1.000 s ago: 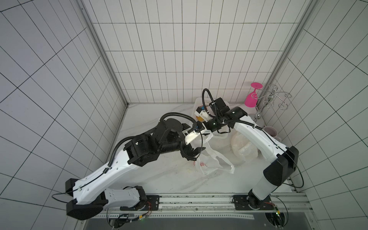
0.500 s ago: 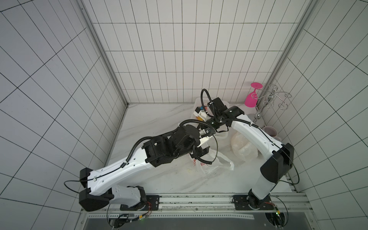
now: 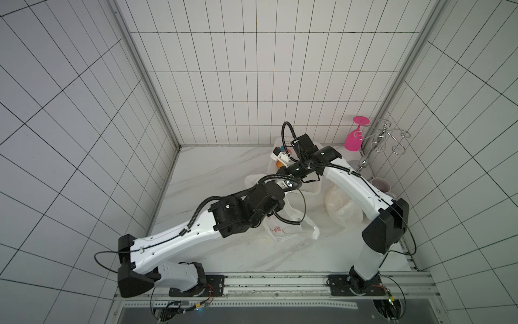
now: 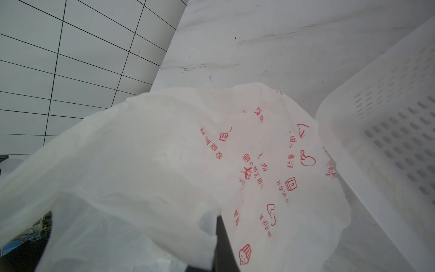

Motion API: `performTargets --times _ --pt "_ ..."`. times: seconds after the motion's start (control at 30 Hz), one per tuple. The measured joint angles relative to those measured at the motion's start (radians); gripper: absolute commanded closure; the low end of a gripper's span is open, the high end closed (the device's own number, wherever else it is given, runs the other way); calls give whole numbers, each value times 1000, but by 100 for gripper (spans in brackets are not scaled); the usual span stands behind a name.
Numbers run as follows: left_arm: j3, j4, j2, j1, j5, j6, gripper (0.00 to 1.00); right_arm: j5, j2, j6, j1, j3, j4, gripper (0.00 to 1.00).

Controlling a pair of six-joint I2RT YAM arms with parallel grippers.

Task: Place the peach into a plastic bag & tie a knot
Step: Pick up the plastic bag at the center of the board, then pick up the peach from the basket.

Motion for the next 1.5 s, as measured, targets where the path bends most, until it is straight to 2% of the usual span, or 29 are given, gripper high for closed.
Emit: performTargets --times 0.1,0.2,0.27,0.37,0.4,0.57,0.67,0.77,0.93,1.03,1.13,1.33,1.5 --pt "71 -72 -89 84 53 -74 100 12 40 -4 -21 45 -19 100" --pt "156 -106 -153 115 158 -163 100 24 102 -8 -27 120 -36 100" --pt "154 -105 -172 139 234 -206 100 20 135 -11 -27 163 -36 100" --pt "102 -86 -141 220 340 -258 100 42 181 -14 -15 209 -35 99" --pt "82 -77 -116 262 380 -278 100 48 199 -15 -15 216 -32 96" --pt "-19 -28 -16 450 515 -367 100 40 272 -13 -23 222 -21 61" --pt "-29 -5 -11 517 552 -416 100 -7 284 3 -37 223 -16 42" --pt "-22 17 1 556 573 -456 100 -74 257 55 -73 222 37 35" --pt "-20 37 68 610 616 -503 100 -124 103 241 -201 140 288 26" --pt "-11 32 89 632 648 -527 100 -43 48 323 -275 108 359 22" --pt "52 3 91 649 671 -545 100 126 95 342 -298 116 336 20" --pt "220 -37 77 683 703 -575 100 388 344 335 -261 133 222 10" --pt "225 -43 55 682 760 -605 100 457 520 325 -230 263 151 10"
